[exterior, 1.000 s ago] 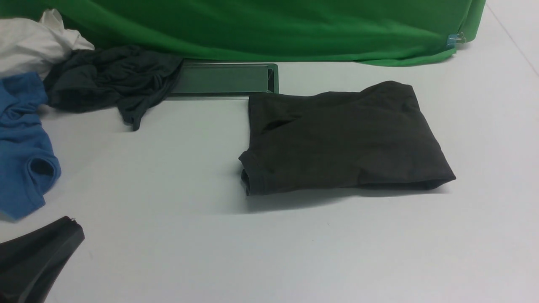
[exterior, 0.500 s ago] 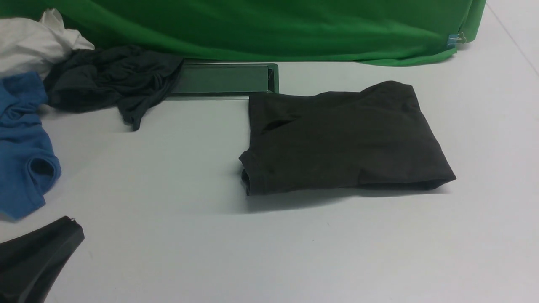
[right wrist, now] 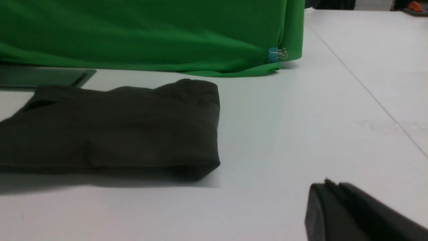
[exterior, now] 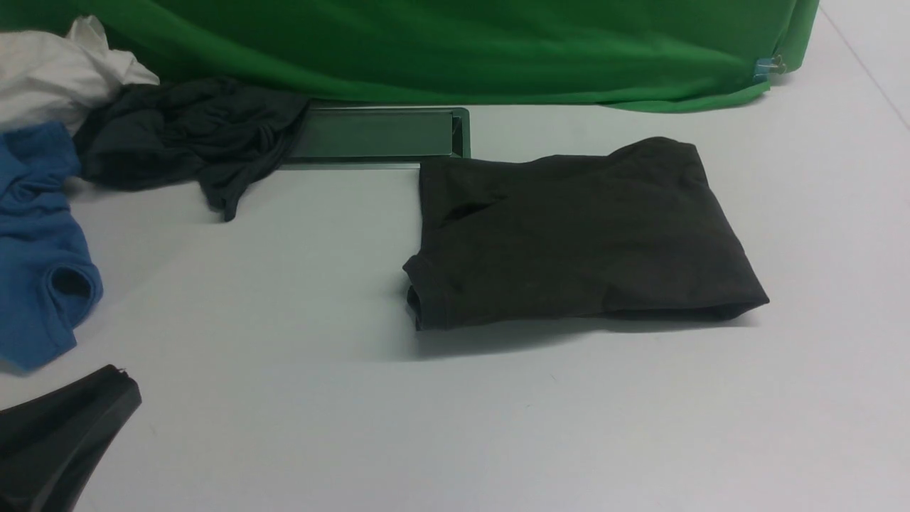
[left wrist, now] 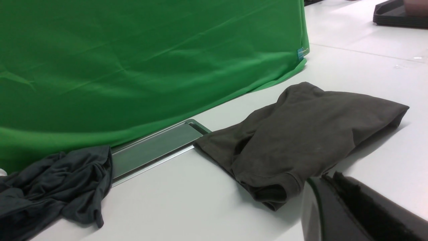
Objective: Fold a long-sleeved shirt on a white desktop.
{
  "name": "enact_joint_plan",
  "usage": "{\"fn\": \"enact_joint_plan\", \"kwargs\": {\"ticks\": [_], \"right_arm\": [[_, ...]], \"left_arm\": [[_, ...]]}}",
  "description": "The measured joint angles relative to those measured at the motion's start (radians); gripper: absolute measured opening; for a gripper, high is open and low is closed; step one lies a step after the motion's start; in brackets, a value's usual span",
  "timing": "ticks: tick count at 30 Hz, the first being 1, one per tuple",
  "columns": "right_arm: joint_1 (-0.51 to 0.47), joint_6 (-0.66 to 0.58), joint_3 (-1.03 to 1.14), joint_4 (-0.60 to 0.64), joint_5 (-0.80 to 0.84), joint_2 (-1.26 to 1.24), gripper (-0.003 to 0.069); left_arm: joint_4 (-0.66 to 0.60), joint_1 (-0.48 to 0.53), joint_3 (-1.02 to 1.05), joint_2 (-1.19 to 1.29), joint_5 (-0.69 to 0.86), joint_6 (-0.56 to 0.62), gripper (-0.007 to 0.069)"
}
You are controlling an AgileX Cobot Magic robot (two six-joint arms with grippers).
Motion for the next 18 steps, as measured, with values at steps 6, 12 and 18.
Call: {"fn": "enact_joint_plan", "kwargs": {"ticks": [6,12,18], "right_arm": [[0.000,0.001,0.000,0.000,0.000,-0.004,0.0022],[0.000,0.014,0.000,0.000,0.000,-0.004,0.0038],[0.000,0.018,0.000,0.000,0.000,-0.004,0.0055]], "left_arm": [[0.008,0.000,0.000,0.000,0.000,0.000,0.0017],[0.020,0.000,0.000,0.000,0.000,0.000,0.0017],[0.019,0.000,0.000,0.000,0.000,0.000,0.0017]]}}
